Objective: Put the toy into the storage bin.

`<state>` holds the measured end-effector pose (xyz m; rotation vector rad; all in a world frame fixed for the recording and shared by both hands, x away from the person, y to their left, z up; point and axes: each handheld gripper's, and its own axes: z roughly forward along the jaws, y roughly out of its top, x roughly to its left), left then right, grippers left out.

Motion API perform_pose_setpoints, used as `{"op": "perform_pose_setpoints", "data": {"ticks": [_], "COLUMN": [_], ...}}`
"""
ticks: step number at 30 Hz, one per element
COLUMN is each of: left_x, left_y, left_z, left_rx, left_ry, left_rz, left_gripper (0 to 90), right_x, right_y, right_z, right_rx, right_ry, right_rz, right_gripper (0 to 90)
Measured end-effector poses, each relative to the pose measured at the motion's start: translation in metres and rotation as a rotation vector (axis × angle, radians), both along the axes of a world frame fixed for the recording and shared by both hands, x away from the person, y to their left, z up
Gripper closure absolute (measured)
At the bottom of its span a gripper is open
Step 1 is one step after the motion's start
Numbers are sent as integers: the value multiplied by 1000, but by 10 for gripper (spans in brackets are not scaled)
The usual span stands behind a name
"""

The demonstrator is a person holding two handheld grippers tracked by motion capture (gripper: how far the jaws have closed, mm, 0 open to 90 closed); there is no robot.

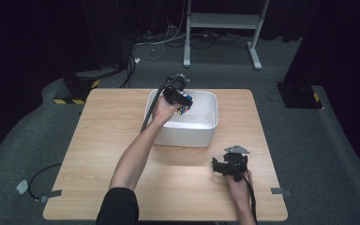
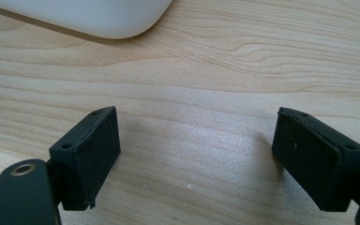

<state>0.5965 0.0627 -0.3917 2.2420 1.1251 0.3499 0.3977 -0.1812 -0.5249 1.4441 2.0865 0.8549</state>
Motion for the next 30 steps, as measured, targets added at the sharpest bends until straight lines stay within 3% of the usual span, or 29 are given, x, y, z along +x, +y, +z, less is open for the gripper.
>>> {"op": "perform_pose_setpoints", "data": {"ticks": [10,19,24,26,30], "left_x": [0,-10,-15,-17,-19], "left_y": [-1,-1,-1,2,3], "left_z": [-5,2,3,7,12], "left_rx": [19,2,13,-15,-17], "left_ry": [34,-7,-8,12,6], "left_rz": [-15,-36,-40,-42,-38], "left_gripper": [336,336,336,336,336], "right_x": [0,0,0,0,0], "right_y": [0,0,0,0,0], "right_z": [0,0,0,0,0], "right_rx": [-1,1,1,0,0], "right_ry": [0,2,2,2,2], "right_rz": [-1,0,0,-1,-1], "right_gripper": [153,154,153,153,153]}}
